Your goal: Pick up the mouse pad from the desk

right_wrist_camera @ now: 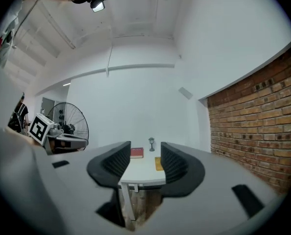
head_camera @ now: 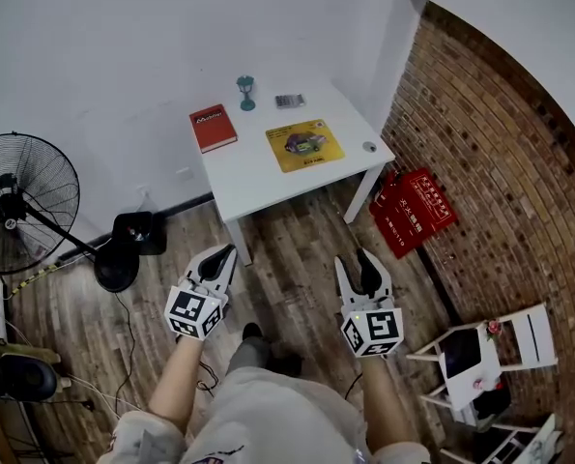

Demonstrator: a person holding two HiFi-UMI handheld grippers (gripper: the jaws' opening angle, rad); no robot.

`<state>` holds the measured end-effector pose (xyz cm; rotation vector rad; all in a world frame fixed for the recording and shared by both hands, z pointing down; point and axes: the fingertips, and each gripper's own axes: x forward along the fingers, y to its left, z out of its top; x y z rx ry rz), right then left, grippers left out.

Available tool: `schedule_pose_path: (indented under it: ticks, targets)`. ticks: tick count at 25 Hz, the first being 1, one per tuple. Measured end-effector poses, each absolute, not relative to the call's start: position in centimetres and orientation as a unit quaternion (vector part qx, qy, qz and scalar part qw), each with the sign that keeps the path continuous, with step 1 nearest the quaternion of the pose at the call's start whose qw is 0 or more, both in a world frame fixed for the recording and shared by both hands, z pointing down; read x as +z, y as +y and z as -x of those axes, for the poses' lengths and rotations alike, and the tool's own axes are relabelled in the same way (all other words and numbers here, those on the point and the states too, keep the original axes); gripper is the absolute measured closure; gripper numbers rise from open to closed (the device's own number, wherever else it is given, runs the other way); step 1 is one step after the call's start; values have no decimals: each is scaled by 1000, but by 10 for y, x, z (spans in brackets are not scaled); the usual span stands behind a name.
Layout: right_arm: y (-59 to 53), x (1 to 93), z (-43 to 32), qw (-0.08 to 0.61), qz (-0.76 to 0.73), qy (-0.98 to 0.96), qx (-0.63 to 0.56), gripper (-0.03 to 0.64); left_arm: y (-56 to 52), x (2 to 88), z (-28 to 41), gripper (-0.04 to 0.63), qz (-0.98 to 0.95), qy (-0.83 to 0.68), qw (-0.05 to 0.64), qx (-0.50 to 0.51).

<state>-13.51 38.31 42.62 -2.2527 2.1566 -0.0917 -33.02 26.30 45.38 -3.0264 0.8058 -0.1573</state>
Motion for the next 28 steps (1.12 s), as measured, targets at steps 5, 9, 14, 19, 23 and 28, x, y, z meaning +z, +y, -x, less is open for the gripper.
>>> schedule_pose_path:
  ticks: [5, 9, 14, 19, 23, 28]
  targets:
    - [386, 423, 132, 17, 723, 691, -13, 266, 267, 459, 325, 566, 965, 256, -1, -52]
    - [391, 424, 127, 19, 723, 690, -17, 261, 271, 460, 320, 566, 965, 255, -3, -53]
    - [399, 429, 122, 25, 724, 689, -28, 265, 277, 460, 312, 566, 965, 255, -4, -58]
    - [400, 438, 115, 24, 716, 696, -39, 270, 282, 462, 303, 566, 963, 262, -5, -58]
    - [394, 443, 108, 27, 714, 698, -47, 275, 275, 465, 291, 566, 963, 264, -8, -61]
    - [373, 446, 91, 24, 714, 698, -49, 279, 255, 466, 270, 566, 964, 260, -9, -60]
